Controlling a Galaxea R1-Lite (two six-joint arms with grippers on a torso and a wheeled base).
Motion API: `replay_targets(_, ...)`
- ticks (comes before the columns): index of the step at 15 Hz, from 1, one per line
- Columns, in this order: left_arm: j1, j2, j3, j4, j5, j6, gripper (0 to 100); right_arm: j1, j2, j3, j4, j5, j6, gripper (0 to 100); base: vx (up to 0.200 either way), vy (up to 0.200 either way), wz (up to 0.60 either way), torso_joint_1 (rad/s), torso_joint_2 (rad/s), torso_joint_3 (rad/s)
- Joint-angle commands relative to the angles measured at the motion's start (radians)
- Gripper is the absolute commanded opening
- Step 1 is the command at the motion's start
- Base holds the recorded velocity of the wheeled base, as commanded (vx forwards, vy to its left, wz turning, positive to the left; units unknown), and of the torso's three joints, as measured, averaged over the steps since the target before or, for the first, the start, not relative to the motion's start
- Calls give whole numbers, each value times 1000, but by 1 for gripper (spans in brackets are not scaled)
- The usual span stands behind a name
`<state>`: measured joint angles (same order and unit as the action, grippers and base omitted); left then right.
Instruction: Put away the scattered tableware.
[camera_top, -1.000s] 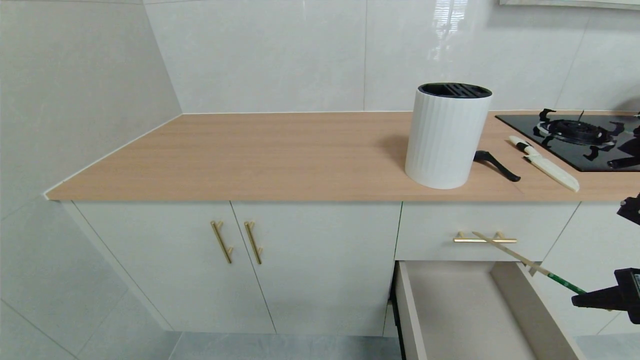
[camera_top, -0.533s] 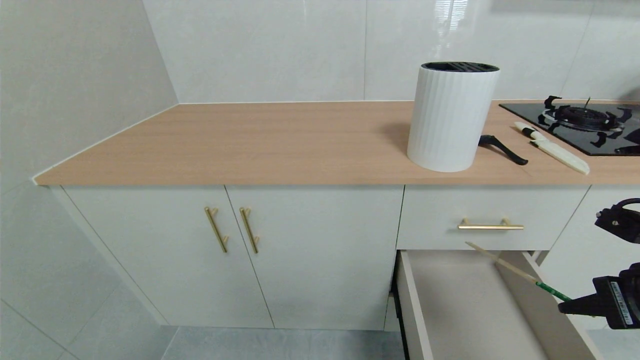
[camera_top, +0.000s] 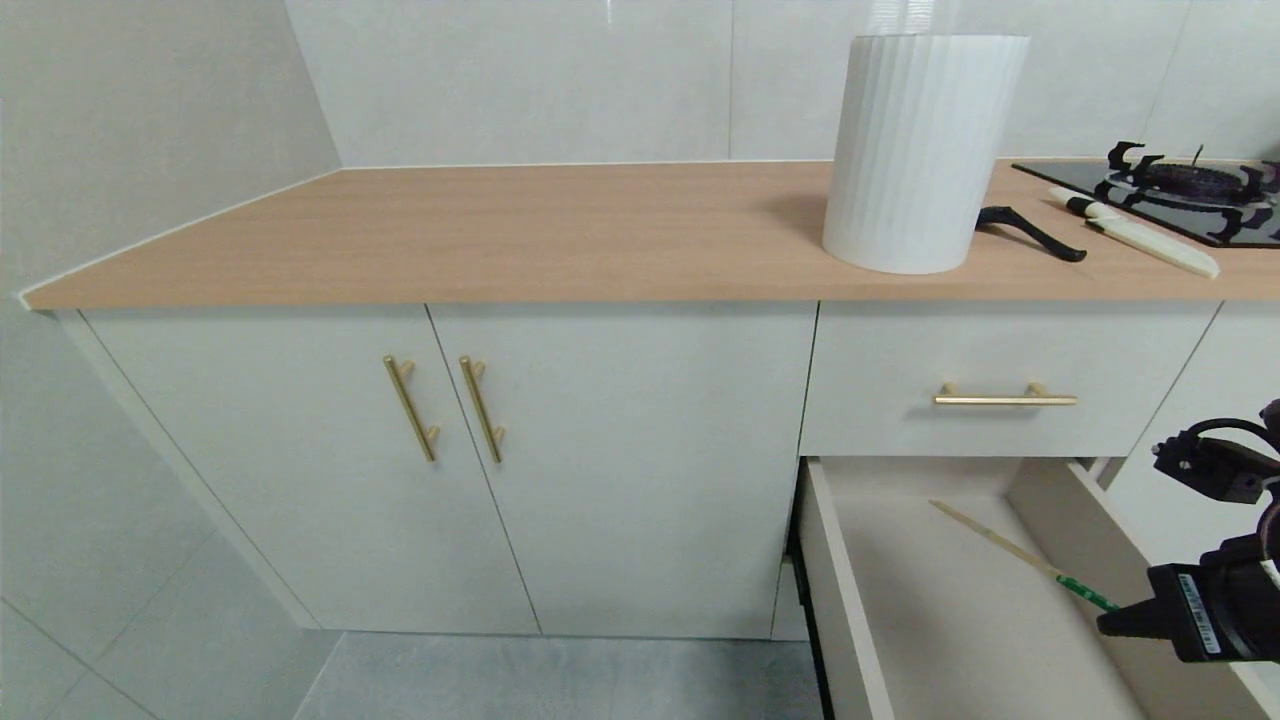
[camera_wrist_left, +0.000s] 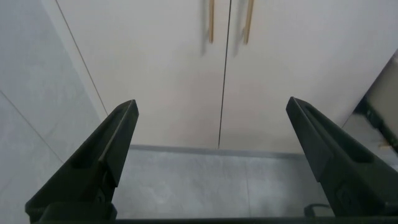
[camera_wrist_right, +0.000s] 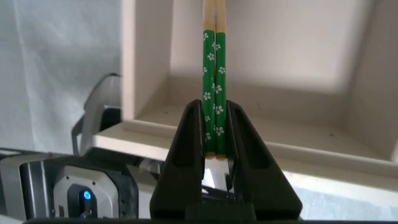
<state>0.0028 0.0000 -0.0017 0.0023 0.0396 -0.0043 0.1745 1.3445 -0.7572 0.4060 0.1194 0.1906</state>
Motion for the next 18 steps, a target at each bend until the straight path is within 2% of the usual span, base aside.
replay_targets(1, 0, 2, 0, -1, 0, 0, 100, 0, 28, 1, 1, 0, 0, 0, 0, 0, 0, -149, 447, 305)
replay_targets(6, 0, 2, 0, -1, 0, 0, 100, 0, 48, 3, -1, 0, -2, 0, 0, 0, 0, -38, 128, 78)
replay_targets(10, 0, 2, 0, -1, 0, 0, 100, 46, 193, 1, -111, -23, -3, 0, 0, 0, 0, 0, 0, 0)
replay_targets(14, 0, 2, 0, -1, 0, 0, 100, 137, 452, 29, -361, -155, 73, 0, 0, 0, 0, 0, 0, 0)
replay_targets(17, 0, 2, 0, -1, 0, 0, 100, 138, 555, 108, -599, -185, 81, 0, 0, 0, 0, 0, 0, 0)
replay_targets(18, 0, 0, 0, -1, 0, 0, 100, 138, 568, 119, -639, -188, 79, 0, 0, 0, 0, 0, 0, 0)
